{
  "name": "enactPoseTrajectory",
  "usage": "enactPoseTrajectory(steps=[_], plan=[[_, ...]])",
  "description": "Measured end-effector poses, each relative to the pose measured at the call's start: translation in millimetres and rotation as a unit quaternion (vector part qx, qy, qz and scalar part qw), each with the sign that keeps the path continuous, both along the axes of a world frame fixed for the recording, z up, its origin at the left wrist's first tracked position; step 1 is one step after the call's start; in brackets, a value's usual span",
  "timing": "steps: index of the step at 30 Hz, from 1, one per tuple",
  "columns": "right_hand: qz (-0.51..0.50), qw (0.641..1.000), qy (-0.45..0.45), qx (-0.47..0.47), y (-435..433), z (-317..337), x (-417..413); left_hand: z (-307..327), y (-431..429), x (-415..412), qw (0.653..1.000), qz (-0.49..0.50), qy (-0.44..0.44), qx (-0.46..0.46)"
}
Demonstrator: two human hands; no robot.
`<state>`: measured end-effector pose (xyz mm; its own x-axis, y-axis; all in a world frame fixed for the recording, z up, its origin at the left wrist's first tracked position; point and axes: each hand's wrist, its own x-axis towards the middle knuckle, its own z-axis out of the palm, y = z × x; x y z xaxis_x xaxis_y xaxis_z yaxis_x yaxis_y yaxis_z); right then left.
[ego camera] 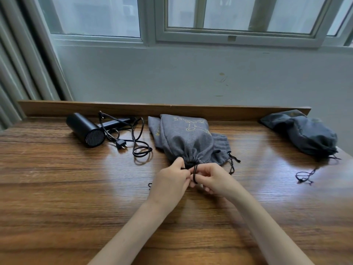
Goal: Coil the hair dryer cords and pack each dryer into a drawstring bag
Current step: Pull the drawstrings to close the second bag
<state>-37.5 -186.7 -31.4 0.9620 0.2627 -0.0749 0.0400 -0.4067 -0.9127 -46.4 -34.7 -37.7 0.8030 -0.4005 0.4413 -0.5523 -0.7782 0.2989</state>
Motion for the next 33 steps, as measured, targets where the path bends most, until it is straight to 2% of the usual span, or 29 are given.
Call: enactPoseTrajectory(steps=[4,6,7,9,11,12,13,14,15,17,18,19,20,22,24,25,27,29,33], plan=[[-0.043,0.997,-0.055,0.021,-1.6,-2.7,0.8,-2.7,6.7,0.6,1.000,-0.009,-0.002,0.006],[-0.078,0.990,0.012,0.113,-1.2,-4.7,0.6,-6.8,11.7,2.7,1.000,0.009,0.007,-0.029],[-0.107,0.970,0.079,0.204,-1.7,-6.1,1.0,-8.5,14.9,4.2,0.998,0.020,0.013,-0.050],[-0.162,0.889,0.198,0.380,-8.0,-6.4,2.5,-10.7,21.6,7.9,0.996,0.035,0.023,-0.084],[-0.196,0.839,0.229,0.453,-18.6,-6.1,2.8,-9.8,27.4,10.3,0.992,0.036,0.030,-0.115],[-0.200,0.829,0.225,0.470,-24.1,-6.2,3.5,-8.5,28.9,11.5,0.991,0.037,0.027,-0.126],[-0.204,0.830,0.218,0.472,-28.2,-4.9,2.9,-7.1,29.5,12.3,0.990,0.040,0.022,-0.134],[-0.209,0.849,0.197,0.444,-31.7,-3.2,1.1,-5.4,29.6,12.6,0.989,0.044,0.019,-0.142],[-0.211,0.885,0.158,0.384,-35.2,-2.6,-1.1,-4.1,29.0,12.4,0.987,0.048,0.018,-0.149],[-0.190,0.967,0.029,0.166,-39.7,-4.2,-4.7,-2.6,28.2,11.0,0.988,0.051,0.013,-0.148],[-0.156,0.986,-0.050,0.029,-40.9,-4.0,-5.2,-1.8,28.2,10.9,0.989,0.050,0.013,-0.138],[-0.112,0.983,-0.112,-0.090,-40.7,-2.0,-6.0,-0.5,28.3,11.3,0.990,0.047,0.021,-0.128],[-0.076,0.974,-0.145,-0.159,-40.5,-0.6,-6.4,1.3,28.6,12.3,0.990,0.042,0.042,-0.126],[-0.076,0.975,-0.148,-0.149,-42.2,1.6,-5.0,5.8,28.1,17.0,0.981,0.027,0.113,-0.155],[-0.130,0.984,-0.115,-0.038,-44.7,0.3,-0.6,8.3,26.1,21.8,0.967,0.021,0.159,-0.198],[-0.158,0.982,-0.103,0.005,-45.2,-1.5,1.6,7.9,25.9,23.7,0.961,0.029,0.164,-0.221],[-0.214,0.973,-0.087,0.029,-47.5,-6.9,6.6,4.2,30.2,27.6,0.950,0.055,0.171,-0.255],[-0.247,0.966,-0.069,0.035,-51.5,-10.4,11.3,1.3,37.4,30.4,0.949,0.081,0.167,-0.254],[-0.284,0.952,-0.034,0.108,-52.5,-17.5,17.3,2.6,44.1,34.6,0.948,0.089,0.167,-0.255]])
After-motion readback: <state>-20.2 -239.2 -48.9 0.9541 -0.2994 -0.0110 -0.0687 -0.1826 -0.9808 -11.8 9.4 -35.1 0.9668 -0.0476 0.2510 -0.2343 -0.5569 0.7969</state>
